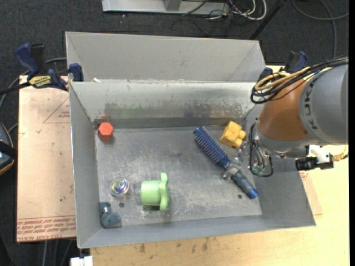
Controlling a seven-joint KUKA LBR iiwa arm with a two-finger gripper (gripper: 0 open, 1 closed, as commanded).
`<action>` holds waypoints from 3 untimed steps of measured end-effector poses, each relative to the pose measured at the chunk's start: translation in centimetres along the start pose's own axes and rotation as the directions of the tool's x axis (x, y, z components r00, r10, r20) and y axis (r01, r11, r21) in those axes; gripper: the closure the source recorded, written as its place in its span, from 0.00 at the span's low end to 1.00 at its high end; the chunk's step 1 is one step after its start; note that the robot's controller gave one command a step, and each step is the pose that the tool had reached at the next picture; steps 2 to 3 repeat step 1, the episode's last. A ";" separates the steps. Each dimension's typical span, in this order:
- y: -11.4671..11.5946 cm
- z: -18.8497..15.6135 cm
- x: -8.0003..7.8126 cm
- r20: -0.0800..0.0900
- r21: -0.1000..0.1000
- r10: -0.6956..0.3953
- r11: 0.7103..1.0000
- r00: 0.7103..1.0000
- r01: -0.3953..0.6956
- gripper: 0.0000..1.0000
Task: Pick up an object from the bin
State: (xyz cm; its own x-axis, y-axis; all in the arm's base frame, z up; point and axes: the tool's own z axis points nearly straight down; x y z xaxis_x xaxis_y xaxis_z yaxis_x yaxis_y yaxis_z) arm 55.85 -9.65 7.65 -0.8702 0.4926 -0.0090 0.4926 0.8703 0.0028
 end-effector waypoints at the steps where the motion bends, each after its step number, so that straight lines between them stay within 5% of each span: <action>1: 0.1 -10.3 -0.2 -0.001 -0.001 -0.003 1.000 1.000 0.003 1.00; 3: 0.1 -10.3 -0.2 -0.001 -0.001 -0.003 1.000 1.000 0.003 1.00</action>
Offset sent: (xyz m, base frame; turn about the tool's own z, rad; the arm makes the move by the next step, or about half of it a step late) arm -0.0001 0.0000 0.0992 0.0000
